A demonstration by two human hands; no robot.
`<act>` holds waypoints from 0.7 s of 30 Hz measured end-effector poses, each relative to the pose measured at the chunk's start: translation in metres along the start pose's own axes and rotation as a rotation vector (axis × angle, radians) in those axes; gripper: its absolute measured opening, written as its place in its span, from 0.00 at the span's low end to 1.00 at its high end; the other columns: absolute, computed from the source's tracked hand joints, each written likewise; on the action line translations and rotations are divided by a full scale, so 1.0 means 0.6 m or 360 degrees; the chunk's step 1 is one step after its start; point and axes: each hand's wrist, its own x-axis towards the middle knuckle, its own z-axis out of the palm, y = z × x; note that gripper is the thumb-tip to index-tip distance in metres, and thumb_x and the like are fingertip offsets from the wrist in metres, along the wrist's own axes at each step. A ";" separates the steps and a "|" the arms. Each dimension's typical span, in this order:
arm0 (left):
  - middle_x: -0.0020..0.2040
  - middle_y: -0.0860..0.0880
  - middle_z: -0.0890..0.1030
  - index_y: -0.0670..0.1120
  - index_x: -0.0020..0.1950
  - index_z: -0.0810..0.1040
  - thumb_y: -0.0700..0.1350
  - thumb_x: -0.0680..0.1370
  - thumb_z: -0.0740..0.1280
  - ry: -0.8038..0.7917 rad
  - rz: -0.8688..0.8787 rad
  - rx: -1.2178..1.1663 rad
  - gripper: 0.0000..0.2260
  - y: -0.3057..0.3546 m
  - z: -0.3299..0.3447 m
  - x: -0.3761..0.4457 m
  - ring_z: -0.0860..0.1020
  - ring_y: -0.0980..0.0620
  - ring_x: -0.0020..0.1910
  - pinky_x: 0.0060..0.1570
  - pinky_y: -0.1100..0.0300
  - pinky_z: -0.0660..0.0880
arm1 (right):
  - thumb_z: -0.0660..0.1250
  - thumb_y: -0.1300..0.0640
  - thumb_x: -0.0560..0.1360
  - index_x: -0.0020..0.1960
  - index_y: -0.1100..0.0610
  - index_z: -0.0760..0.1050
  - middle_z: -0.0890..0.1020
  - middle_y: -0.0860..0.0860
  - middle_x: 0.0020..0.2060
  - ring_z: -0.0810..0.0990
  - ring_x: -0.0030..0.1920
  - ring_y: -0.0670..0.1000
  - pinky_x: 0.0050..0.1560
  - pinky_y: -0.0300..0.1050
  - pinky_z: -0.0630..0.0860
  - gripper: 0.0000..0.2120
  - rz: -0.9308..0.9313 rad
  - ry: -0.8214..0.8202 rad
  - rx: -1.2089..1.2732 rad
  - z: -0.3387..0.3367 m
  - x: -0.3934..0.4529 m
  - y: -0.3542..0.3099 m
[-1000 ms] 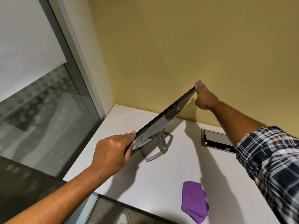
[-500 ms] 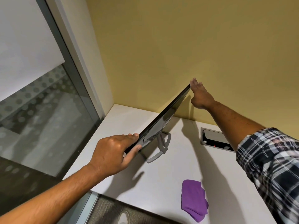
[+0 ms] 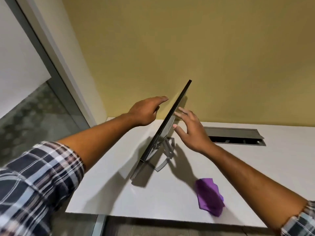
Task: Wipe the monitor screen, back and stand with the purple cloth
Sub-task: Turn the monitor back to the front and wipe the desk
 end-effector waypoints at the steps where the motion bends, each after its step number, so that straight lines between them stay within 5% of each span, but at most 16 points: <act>1: 0.79 0.55 0.64 0.55 0.80 0.62 0.34 0.81 0.56 -0.0039 0.0061 0.0028 0.29 -0.007 -0.002 0.019 0.67 0.52 0.75 0.64 0.58 0.69 | 0.66 0.48 0.83 0.77 0.52 0.71 0.67 0.48 0.79 0.62 0.79 0.51 0.75 0.47 0.60 0.24 0.0010 0.0037 0.0005 0.006 -0.014 -0.018; 8: 0.83 0.56 0.53 0.54 0.83 0.54 0.27 0.74 0.55 -0.0393 0.0457 0.0306 0.41 0.000 0.026 0.146 0.51 0.54 0.81 0.76 0.57 0.58 | 0.64 0.36 0.77 0.72 0.50 0.77 0.73 0.43 0.73 0.69 0.75 0.46 0.71 0.42 0.66 0.28 0.0167 0.0231 0.0095 0.015 -0.067 -0.079; 14: 0.83 0.56 0.50 0.53 0.83 0.52 0.27 0.74 0.55 -0.0495 0.0609 0.0403 0.40 -0.005 0.036 0.160 0.50 0.52 0.82 0.77 0.55 0.58 | 0.69 0.29 0.74 0.75 0.48 0.74 0.71 0.39 0.75 0.60 0.80 0.42 0.76 0.41 0.61 0.36 0.0187 0.0210 -0.0056 0.070 -0.102 -0.114; 21: 0.83 0.56 0.50 0.54 0.83 0.51 0.28 0.73 0.57 -0.0515 0.0683 0.0509 0.41 -0.005 0.030 0.172 0.50 0.52 0.82 0.76 0.55 0.60 | 0.71 0.32 0.74 0.75 0.43 0.73 0.69 0.34 0.76 0.60 0.80 0.41 0.76 0.38 0.61 0.33 0.0276 0.0283 -0.0083 0.095 -0.113 -0.120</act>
